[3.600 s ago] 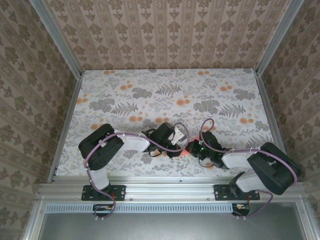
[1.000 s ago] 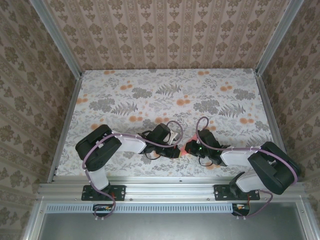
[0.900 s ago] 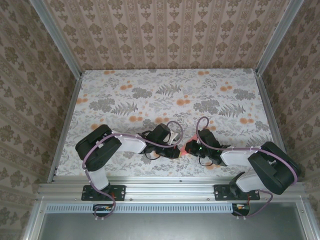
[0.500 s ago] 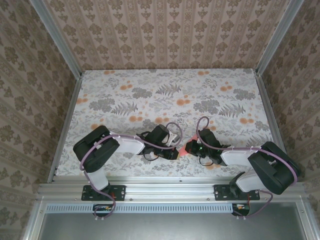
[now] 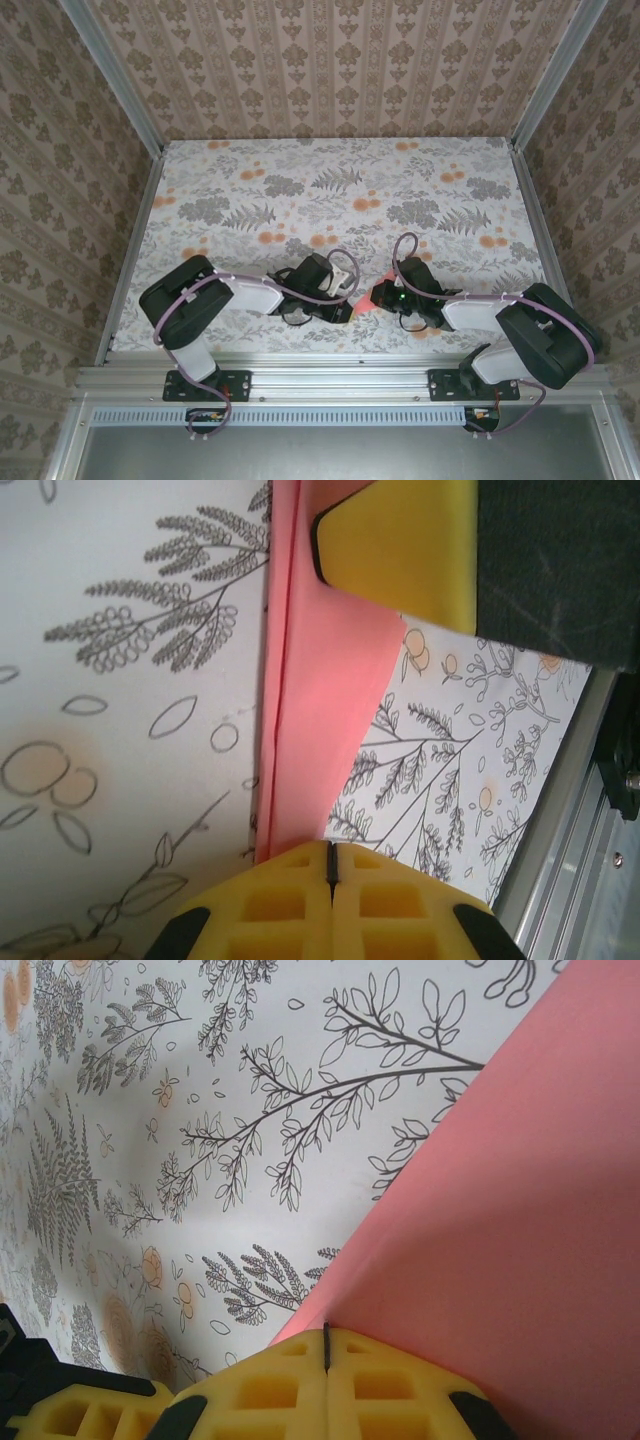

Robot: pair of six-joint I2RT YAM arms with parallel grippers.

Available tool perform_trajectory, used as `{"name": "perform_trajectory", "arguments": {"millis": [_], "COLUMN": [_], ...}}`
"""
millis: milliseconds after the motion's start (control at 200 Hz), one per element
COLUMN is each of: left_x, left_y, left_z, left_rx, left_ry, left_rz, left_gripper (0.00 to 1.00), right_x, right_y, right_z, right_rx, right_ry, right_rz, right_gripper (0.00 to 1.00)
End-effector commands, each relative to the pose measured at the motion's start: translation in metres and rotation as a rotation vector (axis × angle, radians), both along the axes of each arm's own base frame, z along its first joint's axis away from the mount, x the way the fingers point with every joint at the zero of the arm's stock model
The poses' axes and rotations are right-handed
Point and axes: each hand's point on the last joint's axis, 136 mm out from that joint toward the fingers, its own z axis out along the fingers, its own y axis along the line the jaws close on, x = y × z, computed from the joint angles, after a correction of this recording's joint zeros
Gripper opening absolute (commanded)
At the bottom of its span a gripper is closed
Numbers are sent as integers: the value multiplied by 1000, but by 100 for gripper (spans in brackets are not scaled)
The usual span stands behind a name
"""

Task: Fold a paper plane with a square sheet of paper (pick it up from the middle)
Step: Fold the wing for the fifth time at the center of the table.

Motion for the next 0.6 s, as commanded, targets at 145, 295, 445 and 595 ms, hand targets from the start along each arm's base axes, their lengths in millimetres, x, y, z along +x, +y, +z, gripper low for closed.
{"name": "perform_trajectory", "arguments": {"millis": [145,295,445,595], "left_x": [-36,-28,-7,17], "left_y": [58,45,17,-6], "left_z": [-40,-21,27,58], "left_rx": [234,177,54,-43], "left_ry": [133,110,24,-44], "left_rz": [-12,-7,11,33], "left_gripper": [0,0,0,0], "right_x": [-32,-31,-30,-29], "right_y": [-46,-41,-34,-24], "right_z": [-49,-46,-41,-36], "right_rx": [-203,-181,-149,-120], "right_ry": [167,162,150,145], "right_rz": [-47,-31,-8,39], "right_gripper": [1,1,1,1]}}
